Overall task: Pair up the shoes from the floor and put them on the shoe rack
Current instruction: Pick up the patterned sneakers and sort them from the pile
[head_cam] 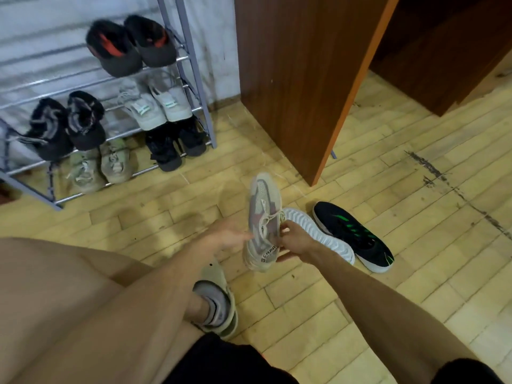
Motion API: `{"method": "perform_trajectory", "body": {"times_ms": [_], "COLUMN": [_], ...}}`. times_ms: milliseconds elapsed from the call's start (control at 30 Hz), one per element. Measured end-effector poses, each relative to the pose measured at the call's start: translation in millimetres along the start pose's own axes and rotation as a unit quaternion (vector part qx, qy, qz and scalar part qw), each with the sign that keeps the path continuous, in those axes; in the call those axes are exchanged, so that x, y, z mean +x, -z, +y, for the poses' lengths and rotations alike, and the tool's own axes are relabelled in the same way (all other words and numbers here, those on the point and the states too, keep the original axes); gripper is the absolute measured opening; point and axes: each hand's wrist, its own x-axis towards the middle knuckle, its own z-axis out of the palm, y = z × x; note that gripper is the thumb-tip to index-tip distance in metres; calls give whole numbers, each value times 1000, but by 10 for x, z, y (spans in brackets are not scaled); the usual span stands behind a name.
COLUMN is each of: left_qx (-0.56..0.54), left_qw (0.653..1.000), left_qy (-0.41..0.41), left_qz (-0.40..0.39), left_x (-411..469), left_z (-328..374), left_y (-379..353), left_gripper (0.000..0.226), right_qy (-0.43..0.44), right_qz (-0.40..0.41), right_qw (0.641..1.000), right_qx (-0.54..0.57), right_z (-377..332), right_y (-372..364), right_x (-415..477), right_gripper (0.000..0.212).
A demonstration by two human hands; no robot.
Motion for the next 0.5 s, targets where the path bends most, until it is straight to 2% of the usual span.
{"method": "perform_trajectory", "body": {"times_ms": [100, 167, 233, 367, 500], "left_qx": [-185, -240, -253, -295, -317], "left_qw": [982, 969, 958, 918, 875], "left_qy": [18, -2, -40, -103, -126], "left_qz": [23, 61, 132, 245, 344], "left_x": [-82, -157, -271, -676, -1206], "left_z": [103, 159, 182, 127, -97], "left_y": [247, 472, 724, 1297, 1825], "left_gripper": [68, 53, 35, 24, 26], "right_qy": [68, 126, 177, 279, 334], "right_qz": [-23, -44, -49, -49, -93], "right_qw": [997, 991, 982, 956, 928], "right_qx": [-5, -16, -39, -77, -139], "right_z": [-626, -1047, -1442, -2184, -2866], "right_y": [41, 16, -43, -305, -800], "right_x": [-84, -194, -307, -597, -891], "right_gripper": [32, 30, 34, 43, 57]}}
